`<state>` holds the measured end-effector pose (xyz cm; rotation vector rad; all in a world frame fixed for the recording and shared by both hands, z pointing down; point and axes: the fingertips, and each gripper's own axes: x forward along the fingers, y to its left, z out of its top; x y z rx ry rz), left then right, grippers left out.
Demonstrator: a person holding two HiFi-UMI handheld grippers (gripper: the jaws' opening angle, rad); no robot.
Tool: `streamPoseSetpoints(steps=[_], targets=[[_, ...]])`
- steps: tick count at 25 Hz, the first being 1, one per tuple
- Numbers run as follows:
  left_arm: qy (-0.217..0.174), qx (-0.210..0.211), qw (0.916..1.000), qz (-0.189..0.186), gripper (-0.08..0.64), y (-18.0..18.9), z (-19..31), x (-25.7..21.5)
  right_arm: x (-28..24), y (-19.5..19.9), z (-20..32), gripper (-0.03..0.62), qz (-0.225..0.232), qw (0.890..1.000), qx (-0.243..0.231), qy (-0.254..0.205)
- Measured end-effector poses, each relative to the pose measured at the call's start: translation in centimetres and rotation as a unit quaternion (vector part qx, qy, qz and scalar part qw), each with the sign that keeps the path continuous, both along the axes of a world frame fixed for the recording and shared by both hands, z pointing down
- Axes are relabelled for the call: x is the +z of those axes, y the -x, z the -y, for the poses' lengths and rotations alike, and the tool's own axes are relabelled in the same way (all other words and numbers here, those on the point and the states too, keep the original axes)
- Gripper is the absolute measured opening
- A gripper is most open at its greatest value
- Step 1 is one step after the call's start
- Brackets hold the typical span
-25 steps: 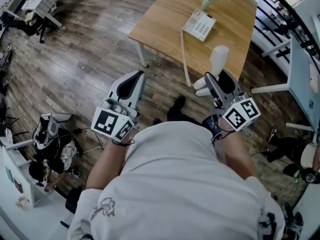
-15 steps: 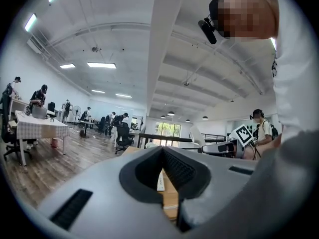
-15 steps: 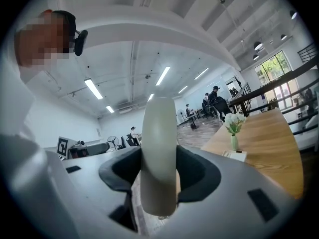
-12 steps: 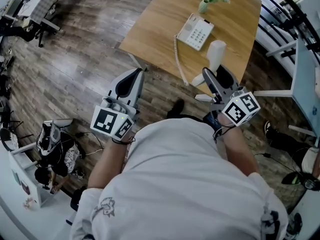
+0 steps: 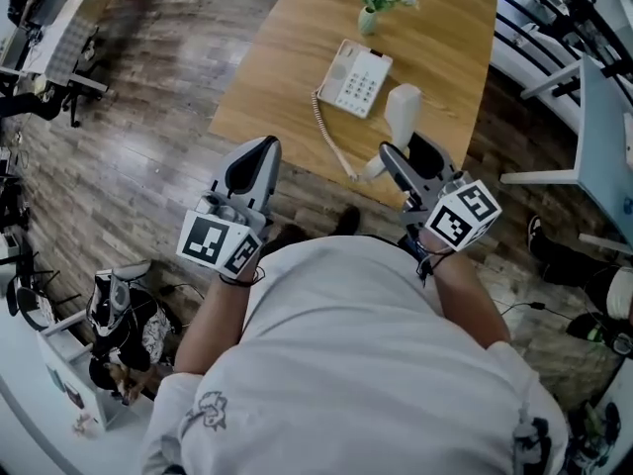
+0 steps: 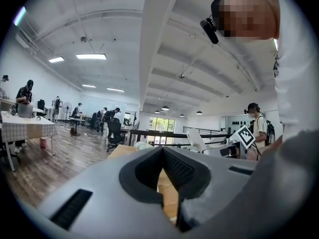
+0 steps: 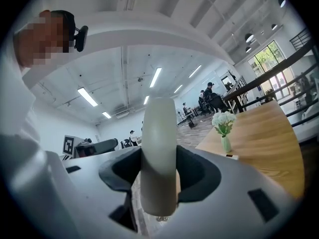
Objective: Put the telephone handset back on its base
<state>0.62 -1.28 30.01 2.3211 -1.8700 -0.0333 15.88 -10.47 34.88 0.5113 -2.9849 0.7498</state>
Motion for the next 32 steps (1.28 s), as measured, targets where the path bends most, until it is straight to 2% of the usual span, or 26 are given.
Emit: streamPoseSetpoints(steps=[7,13,22,32], targets=[[0.000,0.040,0.9992,-0.007,0.005,-1.2,4.2,0.4,0.8,-0.7,1.4,0.224,-0.003,1.000,0.021,0.013],[-0.008,0.089,0.9960,-0.008,0.005,0.0,7.8,0.0,1.5,0.3,2.5,0.224,-0.012,0.998,0.055,0.024],[-0.007,0.171,0.9850,-0.020,0.005,5.6,12.9,0.3,2.2,5.1,4.5,0.224,-0.028,0.990,0.133,0.039],[-0.002,0.255,0.9665,-0.027,0.005,12.8,16.5,0.7,3.5,11.8,5.9,0.224,-0.046,0.975,0.211,0.058]])
